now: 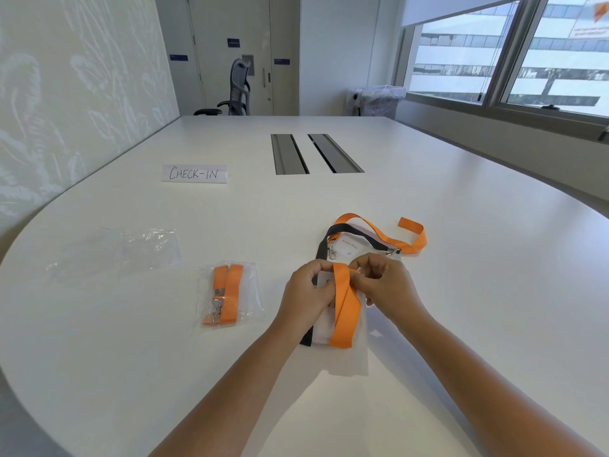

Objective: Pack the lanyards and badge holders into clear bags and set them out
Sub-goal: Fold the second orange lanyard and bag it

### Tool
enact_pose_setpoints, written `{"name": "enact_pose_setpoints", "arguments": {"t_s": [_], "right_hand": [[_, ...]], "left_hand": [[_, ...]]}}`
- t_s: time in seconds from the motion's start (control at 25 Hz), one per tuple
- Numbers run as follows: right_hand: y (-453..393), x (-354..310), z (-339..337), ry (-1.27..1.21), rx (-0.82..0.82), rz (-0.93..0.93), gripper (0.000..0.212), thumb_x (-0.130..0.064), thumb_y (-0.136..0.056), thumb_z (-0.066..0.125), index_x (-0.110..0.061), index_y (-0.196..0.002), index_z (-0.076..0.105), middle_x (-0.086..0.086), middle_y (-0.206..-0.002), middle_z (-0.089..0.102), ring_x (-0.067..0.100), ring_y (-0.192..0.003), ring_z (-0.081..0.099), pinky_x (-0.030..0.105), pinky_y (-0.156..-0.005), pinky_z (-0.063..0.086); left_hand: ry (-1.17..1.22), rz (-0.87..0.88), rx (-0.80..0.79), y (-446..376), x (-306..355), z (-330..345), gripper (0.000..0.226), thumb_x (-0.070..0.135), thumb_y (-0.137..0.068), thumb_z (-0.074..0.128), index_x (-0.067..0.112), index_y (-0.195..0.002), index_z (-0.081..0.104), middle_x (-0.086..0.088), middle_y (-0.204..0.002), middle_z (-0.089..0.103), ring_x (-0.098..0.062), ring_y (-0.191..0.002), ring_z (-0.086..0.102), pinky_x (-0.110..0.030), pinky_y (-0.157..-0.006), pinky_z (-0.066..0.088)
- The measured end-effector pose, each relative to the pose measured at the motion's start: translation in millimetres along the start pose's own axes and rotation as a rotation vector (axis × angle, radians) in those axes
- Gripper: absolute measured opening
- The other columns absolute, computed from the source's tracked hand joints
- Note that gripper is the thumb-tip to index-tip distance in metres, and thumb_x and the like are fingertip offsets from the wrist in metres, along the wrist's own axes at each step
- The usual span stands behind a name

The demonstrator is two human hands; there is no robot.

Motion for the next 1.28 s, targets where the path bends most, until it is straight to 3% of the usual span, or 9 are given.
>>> {"name": "enact_pose_setpoints", "arguments": {"t_s": [0.16,0.28,0.44,0.52,0.6,0.68,0.8,0.96,1.28], "right_hand": [[1.0,0.0,0.5,0.001,0.007,0.007,0.018,-0.018,-0.082,0.069,-0.027,-0.068,0.062,-0.005,-0.063,0.059,0.011,-0.059,0.055,0.017,-0.046,0.047],[0.9,0.6,-4.0,-0.006,0.054,0.017,0.02,-0.016,-0.08,0.069,-0.025,-0.066,0.059,-0.004,-0.068,0.06,0.013,-0.065,0.056,0.02,-0.054,0.05],[3.9,-5.2,-10.0,0.043,0.139,-0.045,0.025,-0.016,-0.079,0.07,-0.027,-0.066,0.052,-0.008,-0.063,0.053,0.007,-0.059,0.048,0.012,-0.053,0.041],[3.9,-10.4,-6.4,0.044,0.101,-0.085,0.025,-0.017,-0.079,0.07,-0.029,-0.065,0.052,-0.008,-0.063,0.052,0.008,-0.059,0.047,0.016,-0.054,0.043],[2.5,-12.9,-3.5,0.06,0.058,-0.109,0.026,-0.017,-0.08,0.07,-0.03,-0.065,0.053,-0.007,-0.063,0.053,0.008,-0.059,0.047,0.019,-0.056,0.043],[1.3,-13.7,-0.1,0.097,0.006,-0.115,0.026,-0.017,-0.08,0.069,-0.031,-0.065,0.053,-0.007,-0.066,0.054,0.008,-0.06,0.048,0.014,-0.054,0.043],[0.7,-13.1,5.9,0.124,-0.081,-0.107,0.024,-0.016,-0.082,0.066,-0.031,-0.069,0.053,-0.009,-0.07,0.054,0.009,-0.062,0.051,0.006,-0.048,0.043],[1.3,-11.4,7.8,0.102,-0.094,-0.105,0.025,-0.014,-0.08,0.068,-0.029,-0.071,0.051,-0.007,-0.07,0.053,0.01,-0.061,0.051,0.009,-0.047,0.046],[7.4,-17.8,16.1,0.071,-0.172,-0.164,0.039,-0.019,-0.076,0.073,-0.041,-0.089,0.045,-0.005,-0.069,0.051,0.0,-0.057,0.053,0.015,-0.045,0.05]], "left_hand": [[-0.014,-0.011,0.006,-1.0,-0.6,-2.1,0.027,0.029,-0.085,0.062,0.018,-0.11,0.059,0.001,-0.108,0.061,-0.014,-0.099,0.056,-0.023,-0.079,0.048],[0.007,0.017,-0.078,-0.3,3.0,4.1,0.026,0.028,-0.083,0.065,0.028,-0.108,0.057,0.008,-0.111,0.055,-0.007,-0.097,0.053,-0.014,-0.076,0.046],[0.064,0.001,-0.092,1.3,4.0,7.1,0.032,0.026,-0.086,0.061,0.02,-0.117,0.058,-0.001,-0.122,0.058,-0.018,-0.11,0.056,-0.034,-0.093,0.05],[0.096,-0.003,-0.05,1.3,4.4,2.4,0.03,0.027,-0.086,0.06,0.017,-0.115,0.061,-0.003,-0.118,0.062,-0.02,-0.108,0.058,-0.037,-0.093,0.05],[0.105,-0.002,-0.041,0.9,3.9,0.4,0.022,0.028,-0.084,0.062,0.022,-0.106,0.063,0.001,-0.108,0.064,-0.015,-0.1,0.059,-0.027,-0.083,0.052],[0.105,-0.024,-0.032,1.0,1.7,0.1,0.018,0.03,-0.084,0.063,0.027,-0.101,0.061,0.006,-0.1,0.061,-0.009,-0.093,0.056,-0.016,-0.074,0.048],[0.094,-0.067,-0.014,0.5,-2.9,1.2,0.019,0.032,-0.084,0.063,0.026,-0.102,0.061,0.008,-0.098,0.061,-0.01,-0.095,0.055,-0.021,-0.079,0.047],[0.133,-0.065,-0.019,0.9,-0.6,-0.6,0.007,0.03,-0.083,0.064,0.032,-0.088,0.061,0.016,-0.083,0.06,-0.009,-0.085,0.058,-0.013,-0.064,0.045],[0.101,-0.114,-0.032,-1.3,-3.6,-10.2,0.007,0.026,-0.083,0.064,0.023,-0.076,0.064,-0.003,-0.083,0.067,-0.023,-0.083,0.065,-0.038,-0.075,0.056]]}}
Point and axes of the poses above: each hand's wrist, its own y-axis away from the middle knuckle, its own z-axis out of the palm, x = y × z, the point moved 8 cm from there along -y, towards the middle knuckle
